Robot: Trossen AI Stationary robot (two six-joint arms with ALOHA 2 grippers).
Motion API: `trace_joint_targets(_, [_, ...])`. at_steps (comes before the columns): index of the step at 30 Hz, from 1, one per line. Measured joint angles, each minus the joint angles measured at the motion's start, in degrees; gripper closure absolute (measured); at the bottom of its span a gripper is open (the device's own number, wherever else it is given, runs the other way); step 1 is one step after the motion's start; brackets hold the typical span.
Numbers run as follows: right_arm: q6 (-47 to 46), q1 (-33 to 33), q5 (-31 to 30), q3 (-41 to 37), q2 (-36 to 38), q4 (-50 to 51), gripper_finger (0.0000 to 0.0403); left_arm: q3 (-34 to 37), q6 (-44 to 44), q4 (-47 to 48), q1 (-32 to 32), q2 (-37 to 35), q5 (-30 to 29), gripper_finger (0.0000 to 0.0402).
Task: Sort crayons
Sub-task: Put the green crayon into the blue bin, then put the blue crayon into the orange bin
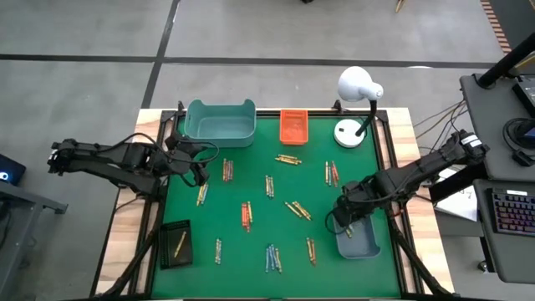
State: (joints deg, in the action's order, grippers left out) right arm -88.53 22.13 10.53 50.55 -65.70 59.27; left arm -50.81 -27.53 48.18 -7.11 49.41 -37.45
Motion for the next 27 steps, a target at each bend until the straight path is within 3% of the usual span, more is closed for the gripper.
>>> trace_joint_targets(10, [2.3, -1.8, -0.8, 5.8, 0.0, 0.2, 0.0261, 0.0, 0.0, -0.9, 0.0, 0.3, 0.0, 0.0239])
trace_joint_targets(20, [14.0, -7.7, -14.6, 14.2, 0.0, 0.0, 0.0273, 0.0, 0.0, -1.1, 0.0, 3.1, 2.5, 0.0239])
trace_joint_targets(27, [22.7, -15.2, -16.6, 15.7, -0.1, 0.0, 0.0277, 0.1, 2.8, -1.0, 0.0, 4.9, 2.5, 0.0239])
